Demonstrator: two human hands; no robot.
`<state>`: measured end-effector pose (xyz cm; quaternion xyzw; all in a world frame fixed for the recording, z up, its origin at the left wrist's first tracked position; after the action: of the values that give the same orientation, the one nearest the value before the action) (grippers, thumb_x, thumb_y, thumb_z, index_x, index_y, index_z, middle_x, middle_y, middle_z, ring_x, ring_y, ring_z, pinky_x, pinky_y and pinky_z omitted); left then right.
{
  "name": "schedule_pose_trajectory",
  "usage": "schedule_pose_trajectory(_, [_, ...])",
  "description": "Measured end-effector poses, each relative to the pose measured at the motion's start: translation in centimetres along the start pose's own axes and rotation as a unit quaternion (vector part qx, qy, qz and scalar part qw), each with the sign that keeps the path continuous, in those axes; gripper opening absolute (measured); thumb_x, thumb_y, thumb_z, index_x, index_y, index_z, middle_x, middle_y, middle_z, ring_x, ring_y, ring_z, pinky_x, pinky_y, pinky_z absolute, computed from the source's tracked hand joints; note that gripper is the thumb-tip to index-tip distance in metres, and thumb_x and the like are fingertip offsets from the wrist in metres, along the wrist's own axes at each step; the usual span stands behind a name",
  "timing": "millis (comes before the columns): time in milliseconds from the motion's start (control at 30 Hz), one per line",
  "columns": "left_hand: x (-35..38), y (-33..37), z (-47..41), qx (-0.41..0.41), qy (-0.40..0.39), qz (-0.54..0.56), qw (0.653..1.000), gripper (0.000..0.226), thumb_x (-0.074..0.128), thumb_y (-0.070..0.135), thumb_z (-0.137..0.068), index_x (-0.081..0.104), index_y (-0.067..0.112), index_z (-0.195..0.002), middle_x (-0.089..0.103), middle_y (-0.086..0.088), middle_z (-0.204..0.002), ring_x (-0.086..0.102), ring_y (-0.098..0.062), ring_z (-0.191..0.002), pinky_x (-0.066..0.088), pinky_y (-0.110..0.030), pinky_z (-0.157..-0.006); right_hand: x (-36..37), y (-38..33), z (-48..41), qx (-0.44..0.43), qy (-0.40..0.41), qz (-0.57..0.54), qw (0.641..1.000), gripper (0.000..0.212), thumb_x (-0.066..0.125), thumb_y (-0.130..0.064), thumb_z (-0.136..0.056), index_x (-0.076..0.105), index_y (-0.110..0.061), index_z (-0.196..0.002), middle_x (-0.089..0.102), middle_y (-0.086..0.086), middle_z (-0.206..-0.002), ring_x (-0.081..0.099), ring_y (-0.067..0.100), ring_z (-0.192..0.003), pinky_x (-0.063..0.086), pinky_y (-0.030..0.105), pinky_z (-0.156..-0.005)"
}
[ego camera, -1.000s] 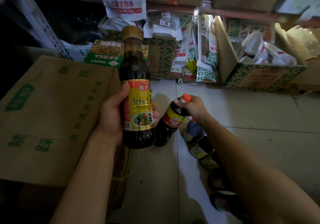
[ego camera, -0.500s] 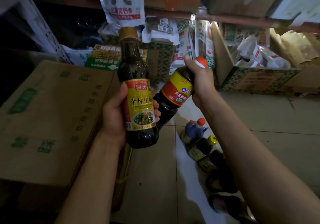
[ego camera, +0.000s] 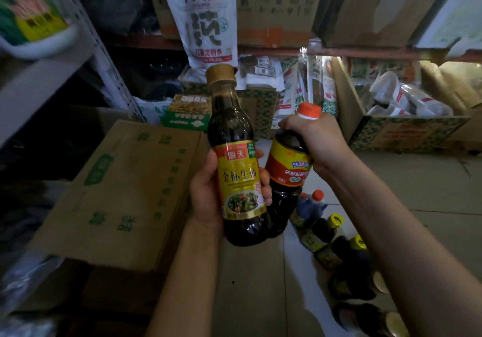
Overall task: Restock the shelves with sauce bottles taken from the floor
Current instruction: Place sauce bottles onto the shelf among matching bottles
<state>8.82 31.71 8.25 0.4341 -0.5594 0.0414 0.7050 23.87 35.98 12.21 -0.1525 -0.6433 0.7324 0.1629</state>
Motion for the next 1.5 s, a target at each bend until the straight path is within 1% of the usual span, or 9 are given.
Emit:
schedule_pose_trajectory(167, [11.2, 4.8, 1.3, -0.024, 0.015, -0.005, 1.000, 0.073, 0.073, 0.057, -0.074, 0.057, 0.000, -0.118, 0.066, -0.021, -0.091, 0.066, -0.032, -0.075, 0.055, -0.038, -0.071, -0.2, -12.2, 4.6, -0.023, -0.033, 0.052, 0.998, 0.028, 0.072, -0.002, -0.077, 0.056, 0.020, -0.084, 0.057, 0.020, -0.073, 0.052, 0.022, -0.065, 0.042, 0.033, -0.058])
schedule_pose_trajectory(333, [28.5, 16.2, 4.3, -0.040, -0.008, 0.009, 0.999, 0.073, 0.070, 0.056, -0.077, 0.055, 0.000, -0.121, 0.065, -0.023, -0.093, 0.067, -0.035, -0.077, 0.056, -0.041, -0.073, 0.9, -33.0, 10.8, -0.057, -0.074, 0.050, 0.994, 0.030, 0.074, -0.005, -0.075, 0.051, 0.013, -0.071, 0.049, 0.012, -0.063, 0.043, 0.017, -0.060, 0.035, 0.030, -0.054])
schedule_pose_trajectory(500, [48.2, 27.6, 8.7, -0.038, -0.024, 0.036, 0.998, 0.073, 0.068, 0.058, -0.079, 0.053, 0.001, -0.121, 0.065, -0.022, -0.093, 0.067, -0.034, -0.079, 0.054, -0.041, -0.075, 2.3, -55.3, 18.2, -0.045, -0.160, -0.001, 0.986, 0.047, 0.072, -0.016, -0.063, 0.055, 0.021, -0.088, 0.057, 0.019, -0.074, 0.051, 0.023, -0.068, 0.042, 0.038, -0.064])
schedule_pose_trajectory(733, [66.7, 41.2, 15.7, 0.025, -0.054, -0.046, 0.997, 0.073, 0.067, 0.058, -0.080, 0.055, 0.000, -0.123, 0.067, -0.024, -0.096, 0.069, -0.035, -0.082, 0.054, -0.042, -0.076, 7.7, -76.7, 28.2, -0.049, -0.318, 0.026, 0.946, 0.012, 0.074, -0.004, -0.068, 0.066, 0.004, -0.073, 0.066, 0.025, -0.074, 0.063, 0.029, -0.063, 0.051, 0.038, -0.065])
schedule_pose_trajectory(867, [72.9, 47.6, 19.9, 0.114, -0.003, -0.092, 0.989, 0.074, 0.070, 0.059, -0.076, 0.059, 0.000, -0.119, 0.067, -0.023, -0.089, 0.068, -0.034, -0.075, 0.055, -0.041, -0.071, 10.7, -86.5, 33.0, -0.108, -0.367, 0.028, 0.924, 0.016, 0.073, -0.004, -0.068, 0.067, 0.004, -0.080, 0.066, 0.021, -0.078, 0.061, 0.027, -0.066, 0.050, 0.036, -0.065])
schedule_pose_trajectory(967, [76.6, 49.7, 23.3, 0.175, 0.025, -0.113, 0.978, 0.076, 0.075, 0.058, -0.070, 0.061, -0.003, -0.114, 0.067, -0.023, -0.084, 0.068, -0.034, -0.068, 0.057, -0.040, -0.065, 12.2, -90.7, 36.6, -0.128, -0.405, 0.021, 0.905, 0.008, 0.068, 0.003, -0.077, 0.069, -0.003, -0.073, 0.067, 0.019, -0.075, 0.063, 0.028, -0.066, 0.051, 0.035, -0.067])
schedule_pose_trajectory(1067, [79.4, 50.0, 27.1, 0.215, 0.046, -0.119, 0.968, 0.076, 0.082, 0.056, -0.063, 0.065, -0.003, -0.108, 0.067, -0.024, -0.080, 0.068, -0.034, -0.065, 0.057, -0.039, -0.063, 13.3, -92.4, 40.0, -0.142, -0.433, 0.020, 0.890, 0.007, 0.070, 0.003, -0.077, 0.067, 0.001, -0.083, 0.065, 0.023, -0.080, 0.062, 0.032, -0.071, 0.051, 0.043, -0.072])
schedule_pose_trajectory(1300, [81.6, 48.2, 36.1, 0.305, 0.107, -0.146, 0.935, 0.067, 0.071, 0.061, -0.071, 0.068, 0.003, -0.103, 0.068, -0.020, -0.085, 0.068, -0.032, -0.072, 0.056, -0.038, -0.069, 16.8, -91.6, 49.1, -0.124, -0.536, 0.009, 0.835, 0.023, 0.075, -0.010, -0.061, 0.067, 0.000, -0.080, 0.064, 0.025, -0.079, 0.060, 0.033, -0.069, 0.049, 0.046, -0.072])
schedule_pose_trajectory(1500, [81.6, 44.3, 45.1, 0.338, 0.122, -0.135, 0.923, 0.070, 0.068, 0.062, -0.076, 0.061, -0.001, -0.107, 0.067, -0.022, -0.088, 0.068, -0.033, -0.075, 0.056, -0.038, -0.072, 19.2, -88.5, 58.0, -0.122, -0.593, 0.038, 0.795, 0.014, 0.077, -0.013, -0.059, 0.071, -0.009, -0.071, 0.069, 0.015, -0.075, 0.063, 0.028, -0.066, 0.051, 0.040, -0.071])
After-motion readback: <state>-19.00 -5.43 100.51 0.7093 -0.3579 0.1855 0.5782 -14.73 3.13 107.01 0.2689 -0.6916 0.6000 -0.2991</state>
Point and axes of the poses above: each hand's wrist, its own z-axis away from the middle knuckle, its own x-axis out of the palm, y = z × x, the point moved 10 cm from there along -z, towards the middle knuckle
